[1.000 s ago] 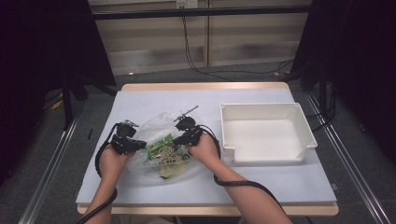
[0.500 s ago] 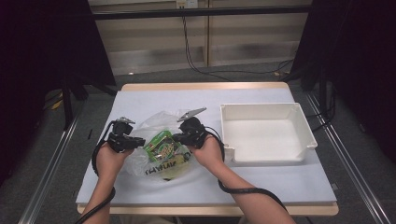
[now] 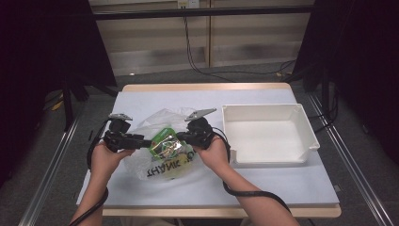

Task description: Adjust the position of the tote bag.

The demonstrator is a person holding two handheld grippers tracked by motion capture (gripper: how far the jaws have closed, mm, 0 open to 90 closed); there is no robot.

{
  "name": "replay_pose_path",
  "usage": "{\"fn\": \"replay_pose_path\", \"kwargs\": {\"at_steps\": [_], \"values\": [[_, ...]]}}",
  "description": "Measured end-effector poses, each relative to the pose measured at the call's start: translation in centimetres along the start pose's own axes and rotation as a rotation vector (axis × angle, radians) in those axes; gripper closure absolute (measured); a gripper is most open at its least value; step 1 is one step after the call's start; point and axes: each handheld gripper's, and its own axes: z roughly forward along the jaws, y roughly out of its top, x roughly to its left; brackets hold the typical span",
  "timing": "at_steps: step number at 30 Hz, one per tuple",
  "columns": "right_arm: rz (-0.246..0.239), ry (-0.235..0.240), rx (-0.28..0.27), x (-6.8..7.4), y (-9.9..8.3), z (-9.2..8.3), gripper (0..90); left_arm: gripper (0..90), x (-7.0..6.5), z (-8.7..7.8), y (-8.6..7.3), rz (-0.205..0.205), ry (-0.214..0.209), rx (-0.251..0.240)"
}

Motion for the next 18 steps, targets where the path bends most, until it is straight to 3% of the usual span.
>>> {"fn": "replay_pose_path", "kwargs": {"at_steps": [2, 7, 9, 12, 15, 17, 18], "values": [[-0.001, 0.002, -0.002, 0.0, -0.1, 0.0, 90.0, 48.5, -0.2, 0.6, 0.1, 0.023, -0.004, 0.033], [-0.018, 0.016, -0.004, 0.2, -0.2, -0.1, 90.0, 44.1, 0.0, 2.2, 0.2, 0.01, -0.013, 0.046], [-0.02, 0.016, -0.008, 0.2, -0.3, -0.1, 90.0, 38.5, 0.1, 2.9, 0.2, 0.015, -0.011, 0.067], [-0.018, 0.017, -0.011, 0.2, -0.4, -0.1, 90.0, 38.3, 0.0, 3.4, 0.3, 0.039, -0.024, 0.096], [-0.009, 0.024, -0.012, 0.0, -0.5, 0.0, 90.0, 51.5, -0.2, 3.4, 0.3, 0.036, -0.061, 0.089], [-0.003, 0.023, -0.012, -0.1, -0.6, 0.0, 90.0, 61.9, -0.2, 3.1, 0.5, 0.08, -0.07, 0.119], [-0.001, 0.024, -0.011, -0.1, -0.6, 0.1, 89.9, 65.7, -0.5, 3.1, 0.5, 0.076, -0.076, 0.111]]}}
